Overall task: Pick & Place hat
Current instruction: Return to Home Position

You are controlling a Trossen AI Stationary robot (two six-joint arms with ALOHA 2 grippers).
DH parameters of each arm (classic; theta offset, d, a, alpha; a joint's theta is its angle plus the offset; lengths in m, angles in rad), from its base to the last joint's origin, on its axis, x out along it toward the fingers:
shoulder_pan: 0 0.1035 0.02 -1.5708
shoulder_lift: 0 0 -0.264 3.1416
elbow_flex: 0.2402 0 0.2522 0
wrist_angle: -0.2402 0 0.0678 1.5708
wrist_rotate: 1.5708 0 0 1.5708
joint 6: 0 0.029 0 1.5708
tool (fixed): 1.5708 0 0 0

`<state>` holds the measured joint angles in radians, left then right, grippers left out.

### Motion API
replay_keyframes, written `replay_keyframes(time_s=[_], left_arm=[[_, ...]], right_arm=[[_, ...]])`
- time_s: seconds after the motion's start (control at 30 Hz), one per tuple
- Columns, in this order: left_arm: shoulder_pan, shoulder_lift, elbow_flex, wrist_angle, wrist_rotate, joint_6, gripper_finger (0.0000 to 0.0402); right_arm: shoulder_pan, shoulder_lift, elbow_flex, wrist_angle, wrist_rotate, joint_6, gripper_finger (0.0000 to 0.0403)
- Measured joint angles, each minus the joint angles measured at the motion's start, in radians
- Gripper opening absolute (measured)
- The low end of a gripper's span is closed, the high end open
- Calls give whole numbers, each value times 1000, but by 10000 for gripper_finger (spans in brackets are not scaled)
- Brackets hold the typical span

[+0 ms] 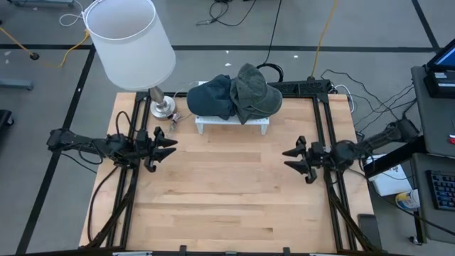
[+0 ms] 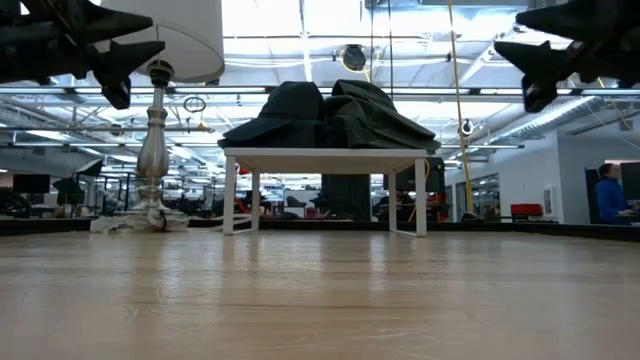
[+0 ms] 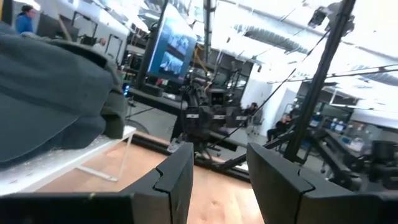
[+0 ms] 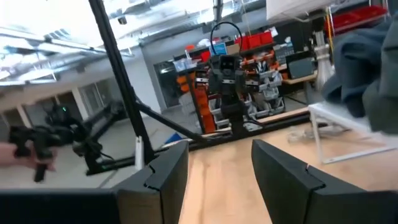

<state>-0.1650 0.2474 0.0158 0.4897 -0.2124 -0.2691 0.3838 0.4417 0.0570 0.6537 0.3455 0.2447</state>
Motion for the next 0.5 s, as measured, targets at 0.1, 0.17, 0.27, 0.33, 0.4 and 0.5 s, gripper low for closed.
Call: replay_keyframes(time_s=[0.1, 0.17, 0.27, 0.33, 0.4, 0.5], left_arm=[[0, 0, 0, 32, 30, 15, 152], [0, 0, 0, 66, 44, 40, 152], [0, 0, 0, 103, 56, 70, 152], [0, 0, 0, 109, 55, 78, 152], [0, 0, 0, 106, 55, 80, 152], [0, 0, 0, 106, 55, 89, 152]], right_arm=[[-89, -19, 0, -40, -77, -23, 169], [-141, -38, 0, -93, -114, -28, 169], [-202, -60, 0, -160, -143, -40, 169], [-231, -71, 0, -201, -137, -60, 169], [-260, -80, 0, -239, -122, -71, 169], [-301, -89, -1, -307, -97, -68, 169]])
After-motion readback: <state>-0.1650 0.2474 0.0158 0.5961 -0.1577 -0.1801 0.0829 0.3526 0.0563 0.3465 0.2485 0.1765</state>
